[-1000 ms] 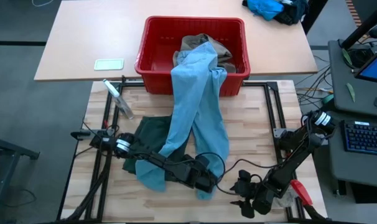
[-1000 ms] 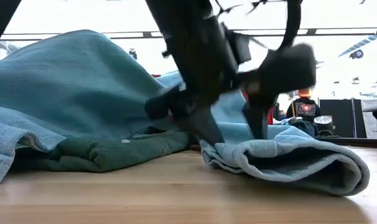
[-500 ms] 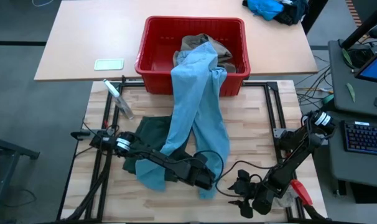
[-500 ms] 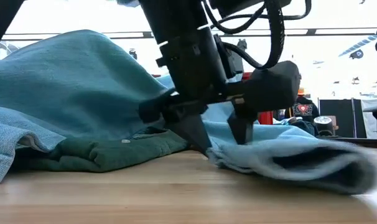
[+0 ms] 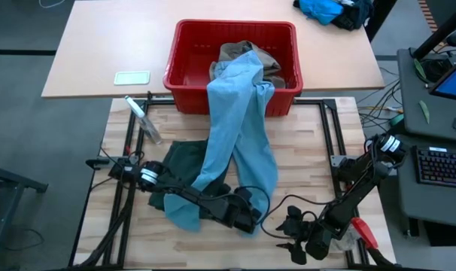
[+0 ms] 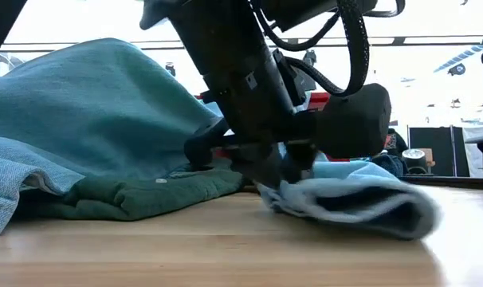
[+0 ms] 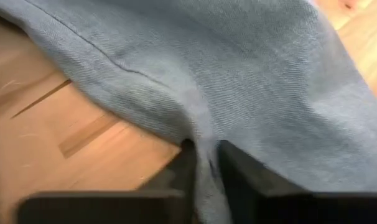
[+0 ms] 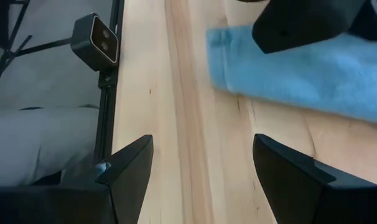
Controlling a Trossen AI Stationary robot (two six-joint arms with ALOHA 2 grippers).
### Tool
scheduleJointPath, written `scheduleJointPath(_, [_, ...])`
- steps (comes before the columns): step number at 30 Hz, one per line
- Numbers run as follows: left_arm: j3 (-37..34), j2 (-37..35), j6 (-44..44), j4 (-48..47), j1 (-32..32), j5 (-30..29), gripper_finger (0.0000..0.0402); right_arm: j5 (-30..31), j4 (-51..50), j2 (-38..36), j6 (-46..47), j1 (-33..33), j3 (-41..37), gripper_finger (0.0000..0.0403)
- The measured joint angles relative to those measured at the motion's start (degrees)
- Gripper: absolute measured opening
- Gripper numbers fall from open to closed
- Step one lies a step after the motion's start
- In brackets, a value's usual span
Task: Fold Laundry from Bin
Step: Fold the blue jeans
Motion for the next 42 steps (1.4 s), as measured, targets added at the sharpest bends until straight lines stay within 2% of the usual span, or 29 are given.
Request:
scheduleJointPath(2, [-0.1, -0.4, 0.3, -0.5, -0.7, -0.7, 0.0013, -0.6, 0.0, 0.0, 0.4, 0.2, 0.0, 0.0263])
scheduleJointPath(5, [-0.4, -1.9, 1.8, -1.5, -1.9, -1.6, 0.0012, -2.2, 0.0, 0.0, 1.1, 0.8, 0.0, 0.0263])
scheduleJointPath(14, [-0.2, -12.2, 5.6, -4.8, -6.6, -13.3, 0.0002, -2.1, 0.0, 0.0, 3.4, 4.0, 0.0, 0.0263])
scheduleJointPath(22, [-0.2, -18.1, 9.0, -7.2, -8.1, -18.8, 0.0001, 11.7, -0.6, 0.7, 5.9, 2.8, -0.1, 0.0263])
scheduleJointPath(28, [-0.1, -19.1, 8.9, -9.0, -8.1, -20.2, 0.0, 14.1, -5.3, 1.6, 12.6, -2.0, -1.8, 0.0263])
scheduleJointPath(34, [-0.1, -19.1, 8.4, -11.3, -8.1, -20.4, 0.0, 16.1, -3.8, 1.9, 17.8, -5.8, -6.7, 0.0263])
scheduleJointPath(38, [-0.1, -19.2, 8.2, -14.4, -8.1, -20.7, 0.0, 22.7, 2.9, 1.9, 18.4, -7.1, -10.2, 0.0263])
scheduleJointPath(42, [-0.1, -19.4, 5.9, -18.3, -7.8, -21.6, 0.0, 28.2, 13.0, 2.1, 14.0, -8.3, -14.3, 0.0263])
